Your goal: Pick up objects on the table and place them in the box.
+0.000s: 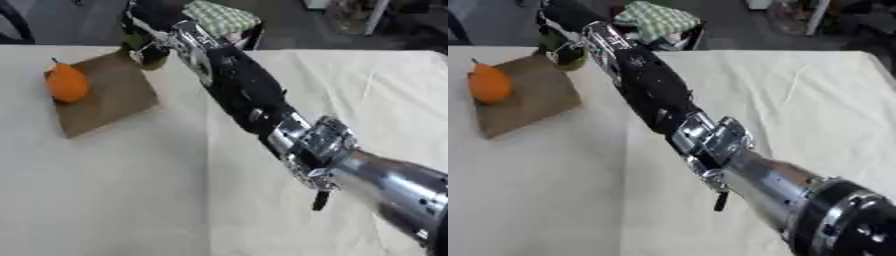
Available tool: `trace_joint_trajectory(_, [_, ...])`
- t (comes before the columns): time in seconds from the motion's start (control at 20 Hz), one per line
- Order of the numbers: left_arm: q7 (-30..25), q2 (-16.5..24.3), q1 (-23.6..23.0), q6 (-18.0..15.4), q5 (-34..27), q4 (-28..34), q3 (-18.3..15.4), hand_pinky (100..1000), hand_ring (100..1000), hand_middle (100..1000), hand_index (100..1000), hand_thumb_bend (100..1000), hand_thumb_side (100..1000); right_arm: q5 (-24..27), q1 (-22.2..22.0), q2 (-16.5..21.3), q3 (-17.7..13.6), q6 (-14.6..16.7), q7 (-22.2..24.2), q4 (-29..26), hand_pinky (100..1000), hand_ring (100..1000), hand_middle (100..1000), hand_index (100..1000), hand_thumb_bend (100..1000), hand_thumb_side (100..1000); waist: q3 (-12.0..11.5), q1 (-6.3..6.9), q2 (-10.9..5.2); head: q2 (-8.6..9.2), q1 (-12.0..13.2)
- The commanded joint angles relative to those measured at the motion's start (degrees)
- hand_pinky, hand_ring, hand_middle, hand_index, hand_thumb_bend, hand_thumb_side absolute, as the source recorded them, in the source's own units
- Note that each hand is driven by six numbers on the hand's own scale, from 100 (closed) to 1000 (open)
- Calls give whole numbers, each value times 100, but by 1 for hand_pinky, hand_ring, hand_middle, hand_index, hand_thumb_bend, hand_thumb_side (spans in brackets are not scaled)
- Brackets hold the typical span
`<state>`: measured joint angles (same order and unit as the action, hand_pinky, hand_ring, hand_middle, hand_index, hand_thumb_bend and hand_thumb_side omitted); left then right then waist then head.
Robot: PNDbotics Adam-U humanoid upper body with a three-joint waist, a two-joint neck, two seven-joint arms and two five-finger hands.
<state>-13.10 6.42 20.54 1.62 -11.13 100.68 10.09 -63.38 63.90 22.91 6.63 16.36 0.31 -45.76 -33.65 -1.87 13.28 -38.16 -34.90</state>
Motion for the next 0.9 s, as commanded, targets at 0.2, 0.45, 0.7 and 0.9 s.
trace_joint_trajectory(0.2, [-27,19,92,-2,-28,95,-5,603,755,798,728,100,696,33,67,-54,-40,-31,-255,7,551,418,316,426,100,173,-90,57,-76,90,-47])
trace_joint_trajectory(0.45, [-42,-13,104,3,-45,103,9,603,754,797,728,100,697,96,-8,-177,-46,-47,-291,142,578,499,442,544,100,207,-190,67,-28,100,-125])
trace_joint_trajectory(0.7, [-36,-24,103,4,-47,99,4,603,754,797,728,100,697,85,-42,-235,-10,135,100,268,748,819,853,916,182,401,-220,50,-5,111,-131])
trace_joint_trajectory(0.9, [-30,-23,98,2,-41,92,-3,603,753,797,728,100,699,126,-46,-211,-60,125,198,203,881,967,993,1000,335,493,-201,26,6,124,-110])
